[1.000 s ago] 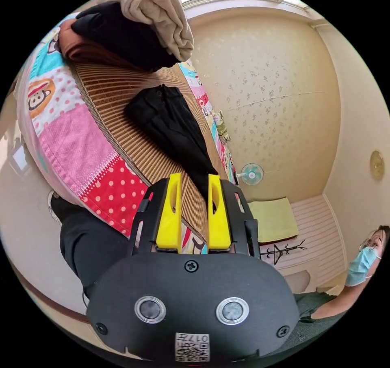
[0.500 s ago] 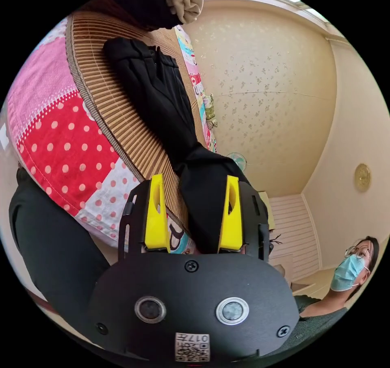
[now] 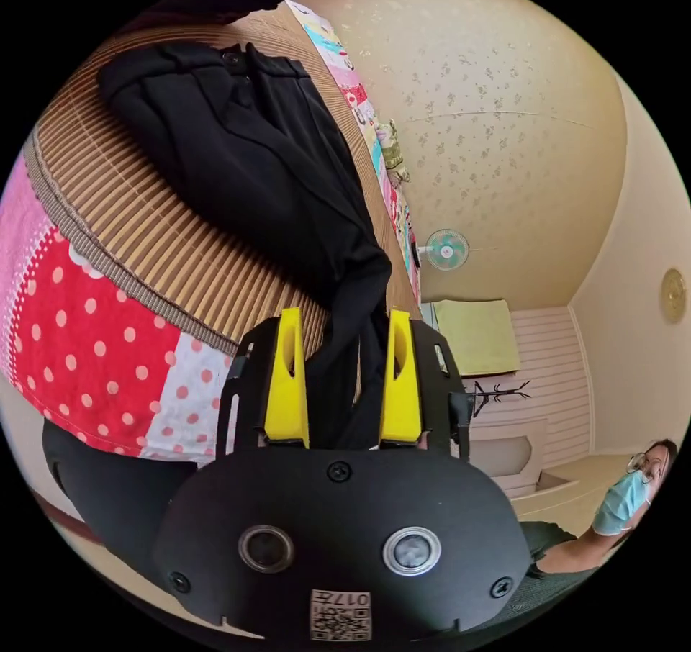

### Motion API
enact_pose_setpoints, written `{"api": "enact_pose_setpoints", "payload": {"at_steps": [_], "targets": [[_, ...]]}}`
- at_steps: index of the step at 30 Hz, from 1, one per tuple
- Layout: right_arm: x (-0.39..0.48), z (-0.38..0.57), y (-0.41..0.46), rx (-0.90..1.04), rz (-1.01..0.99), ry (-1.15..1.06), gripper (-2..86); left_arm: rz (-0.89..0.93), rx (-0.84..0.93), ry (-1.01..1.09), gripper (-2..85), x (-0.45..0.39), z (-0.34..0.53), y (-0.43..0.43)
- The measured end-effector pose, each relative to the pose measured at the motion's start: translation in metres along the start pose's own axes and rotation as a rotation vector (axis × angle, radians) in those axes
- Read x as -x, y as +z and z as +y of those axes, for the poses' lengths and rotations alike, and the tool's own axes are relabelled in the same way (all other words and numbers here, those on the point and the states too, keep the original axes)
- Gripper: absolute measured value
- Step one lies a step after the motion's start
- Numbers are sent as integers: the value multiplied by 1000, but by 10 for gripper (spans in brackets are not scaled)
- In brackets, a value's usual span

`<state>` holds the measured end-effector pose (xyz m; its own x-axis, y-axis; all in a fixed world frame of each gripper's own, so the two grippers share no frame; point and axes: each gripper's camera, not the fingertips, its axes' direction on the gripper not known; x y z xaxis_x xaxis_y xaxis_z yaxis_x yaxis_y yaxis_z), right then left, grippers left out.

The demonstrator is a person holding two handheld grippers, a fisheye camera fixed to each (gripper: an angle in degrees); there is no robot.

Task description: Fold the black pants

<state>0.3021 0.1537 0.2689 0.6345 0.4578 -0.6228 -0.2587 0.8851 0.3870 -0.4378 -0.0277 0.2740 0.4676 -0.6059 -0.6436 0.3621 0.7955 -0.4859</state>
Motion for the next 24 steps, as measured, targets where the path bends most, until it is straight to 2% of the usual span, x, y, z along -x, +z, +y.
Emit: {"api": "enact_pose_setpoints", "payload": {"at_steps": [3, 5, 8, 10, 12, 16, 19, 21, 24], "targets": [[-9, 13, -63, -163, -7, 26, 45, 11, 86, 70, 31, -13, 25, 21], [-14, 51, -128, -432, 73, 106, 37, -32, 152, 88, 23, -20, 42, 32], [-9, 115, -184, -723, 212, 162, 33, -106, 200, 166, 25, -37, 69, 35], [-14, 157, -197, -846, 209, 208, 31, -122, 196, 205, 39, -44, 87, 30], [-29, 188, -190, -853, 204, 246, 30, -135, 150, 203, 57, -42, 95, 21], [-99, 220, -129, -421, 21, 438, 29, -236, -149, 160, 92, -39, 87, -31], [-110, 263, -125, -489, -108, 498, 28, -298, -262, 218, 100, -63, 48, -47], [-112, 279, -128, -522, -141, 540, 28, -342, -235, 309, 100, -89, 14, -28], [-114, 289, -136, -566, -201, 583, 28, -429, -9, 449, 72, -121, -46, 56]]}}
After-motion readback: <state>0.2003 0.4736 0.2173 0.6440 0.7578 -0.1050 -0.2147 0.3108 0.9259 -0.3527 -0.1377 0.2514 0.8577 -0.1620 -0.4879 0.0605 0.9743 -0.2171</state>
